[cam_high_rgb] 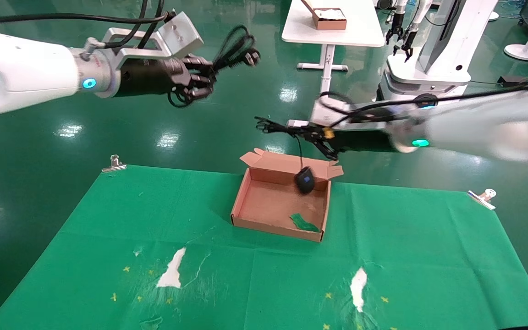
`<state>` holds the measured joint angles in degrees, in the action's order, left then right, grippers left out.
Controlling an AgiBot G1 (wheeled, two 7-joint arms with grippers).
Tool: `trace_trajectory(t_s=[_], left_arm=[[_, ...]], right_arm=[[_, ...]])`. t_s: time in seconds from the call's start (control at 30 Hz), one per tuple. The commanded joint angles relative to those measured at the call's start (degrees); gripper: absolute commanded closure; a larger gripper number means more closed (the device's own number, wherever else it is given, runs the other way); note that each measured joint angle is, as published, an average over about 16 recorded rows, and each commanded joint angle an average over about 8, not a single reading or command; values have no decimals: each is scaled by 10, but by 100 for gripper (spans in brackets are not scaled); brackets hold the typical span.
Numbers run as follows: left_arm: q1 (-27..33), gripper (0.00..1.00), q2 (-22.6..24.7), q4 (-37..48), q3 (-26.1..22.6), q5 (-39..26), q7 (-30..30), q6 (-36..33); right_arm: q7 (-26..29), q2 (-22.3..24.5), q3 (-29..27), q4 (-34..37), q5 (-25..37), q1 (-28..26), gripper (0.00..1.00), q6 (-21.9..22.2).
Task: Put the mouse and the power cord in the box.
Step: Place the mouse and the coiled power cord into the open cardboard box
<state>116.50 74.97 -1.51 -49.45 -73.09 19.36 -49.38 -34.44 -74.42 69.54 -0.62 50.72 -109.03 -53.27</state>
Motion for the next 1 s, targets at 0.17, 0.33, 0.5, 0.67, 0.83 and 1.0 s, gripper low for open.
trace_trajectory(t_s=[0.17, 0.33, 0.5, 0.67, 0.83, 1.0], left_arm=[[-23, 100, 18, 1, 1, 2, 9, 88], [-39, 100, 16, -4, -4, -5, 18, 97], [-48, 100, 15, -6, -8, -11, 27, 101], [-58, 100, 19, -12, -10, -12, 31, 97], [-69, 100, 25, -29, -14, -15, 30, 92], [-91, 100, 31, -65, -23, -16, 20, 86]], right_arm=[[3, -32, -6, -27, -11, 54, 100, 116], [22, -32, -5, -50, -12, 81, 57, 147], [37, -31, 0, -60, -10, 88, 0, 159], [50, -29, 2, -58, -11, 91, 0, 167], [54, -22, -3, -45, -20, 92, 0, 173], [43, -1, -10, -28, -30, 75, 0, 171]])
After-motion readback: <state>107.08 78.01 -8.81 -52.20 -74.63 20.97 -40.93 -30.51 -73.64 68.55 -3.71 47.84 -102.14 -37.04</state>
